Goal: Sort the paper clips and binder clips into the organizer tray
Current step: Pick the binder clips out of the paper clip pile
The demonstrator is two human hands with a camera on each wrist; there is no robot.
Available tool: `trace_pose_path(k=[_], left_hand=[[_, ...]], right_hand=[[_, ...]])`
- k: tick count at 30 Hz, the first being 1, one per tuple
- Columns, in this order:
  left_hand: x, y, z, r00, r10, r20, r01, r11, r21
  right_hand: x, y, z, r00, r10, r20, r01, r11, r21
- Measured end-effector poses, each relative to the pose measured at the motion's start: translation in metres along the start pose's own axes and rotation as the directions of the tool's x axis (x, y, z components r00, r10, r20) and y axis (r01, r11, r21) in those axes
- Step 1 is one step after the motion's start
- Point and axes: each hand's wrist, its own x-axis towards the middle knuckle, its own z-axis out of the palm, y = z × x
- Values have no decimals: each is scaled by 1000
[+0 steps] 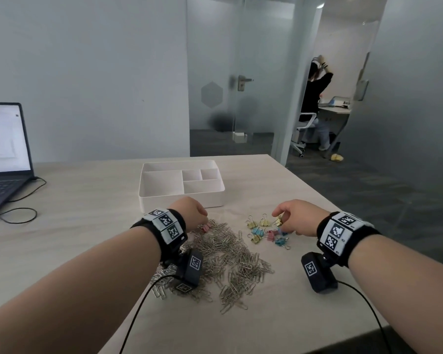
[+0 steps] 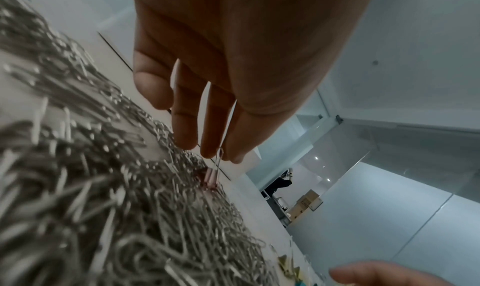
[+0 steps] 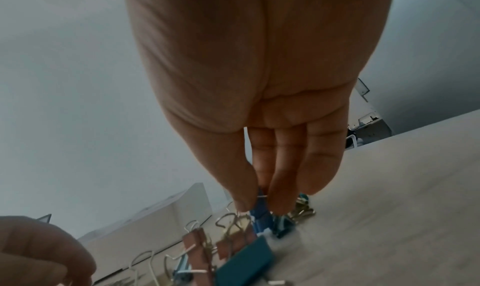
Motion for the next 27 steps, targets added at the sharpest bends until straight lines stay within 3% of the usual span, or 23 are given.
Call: trace_pose_path(k=[3, 5, 9, 13, 16, 19, 23, 27], left_hand=[[2, 4, 5, 1000, 5, 1, -5, 999, 45], [0, 6, 5, 1000, 0, 13, 0, 999, 37], [-6, 5, -4, 999, -30, 22, 32, 988, -151], [-19, 17, -6, 998, 7, 55, 25, 820, -571], [-31, 31, 0, 993, 78, 85, 11, 666, -745], [-43, 37, 8, 991, 115, 69, -16, 614, -789], [-53, 20, 6, 997, 61, 38, -9, 623, -782], [-58, -16, -7, 998, -27, -56, -16, 764, -645]], right_hand=[[-2, 3, 0, 1000, -7, -8, 7, 998, 60], [-5, 4, -3, 997, -5, -81, 14, 994, 106], [-14, -7, -10, 975, 2, -221, 70, 946, 316], [-25, -38, -6, 984, -115, -134, 171, 806, 566], [-29, -62, 8, 968, -244, -53, 217, 719, 660], [-29, -77, 20, 951, -302, -69, 273, 715, 643], [-21, -67, 19, 972, -202, -119, 235, 815, 530], [-12, -39, 6, 969, -145, -202, 165, 982, 89]])
